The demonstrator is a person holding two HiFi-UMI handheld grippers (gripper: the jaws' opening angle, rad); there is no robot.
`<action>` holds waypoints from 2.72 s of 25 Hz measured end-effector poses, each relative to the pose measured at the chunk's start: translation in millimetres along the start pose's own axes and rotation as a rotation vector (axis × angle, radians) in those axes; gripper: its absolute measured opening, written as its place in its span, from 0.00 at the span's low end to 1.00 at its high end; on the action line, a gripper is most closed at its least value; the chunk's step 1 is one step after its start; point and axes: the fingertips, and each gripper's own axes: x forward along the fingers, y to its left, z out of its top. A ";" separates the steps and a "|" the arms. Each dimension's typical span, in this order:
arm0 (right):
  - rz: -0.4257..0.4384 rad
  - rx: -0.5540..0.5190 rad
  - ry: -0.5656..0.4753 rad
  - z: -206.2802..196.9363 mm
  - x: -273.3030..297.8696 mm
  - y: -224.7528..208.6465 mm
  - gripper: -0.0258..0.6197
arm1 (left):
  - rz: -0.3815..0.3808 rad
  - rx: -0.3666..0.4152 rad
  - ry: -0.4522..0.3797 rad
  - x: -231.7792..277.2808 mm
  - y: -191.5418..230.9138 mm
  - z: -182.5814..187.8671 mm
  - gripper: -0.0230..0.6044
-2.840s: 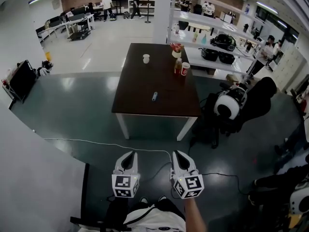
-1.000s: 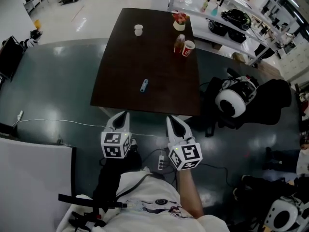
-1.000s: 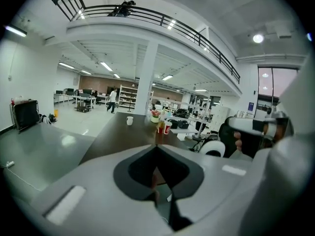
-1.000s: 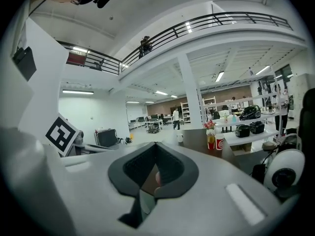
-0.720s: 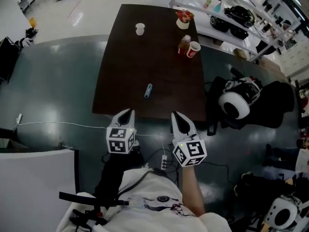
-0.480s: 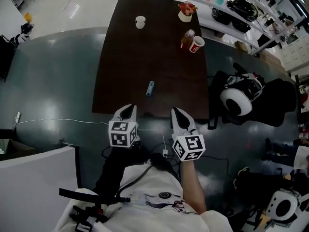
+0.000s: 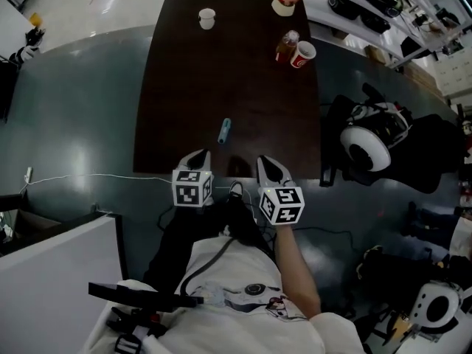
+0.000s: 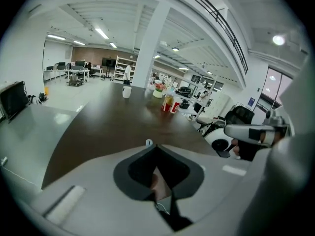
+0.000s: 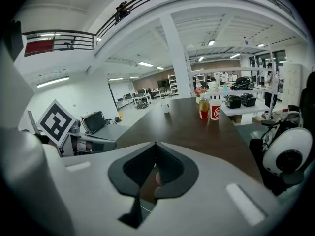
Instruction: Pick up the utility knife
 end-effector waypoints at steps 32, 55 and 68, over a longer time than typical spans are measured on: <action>0.064 0.120 0.138 -21.4 25.5 -58.6 0.04 | 0.019 -0.073 0.372 145.1 27.8 -70.1 0.21; 0.048 0.120 0.116 -23.9 13.8 -61.1 0.04 | -0.010 -0.035 0.292 135.8 9.8 -60.2 0.17; 0.027 0.052 -0.071 18.8 -15.0 -7.4 0.04 | -0.093 -0.033 -0.045 15.5 -10.7 26.4 0.15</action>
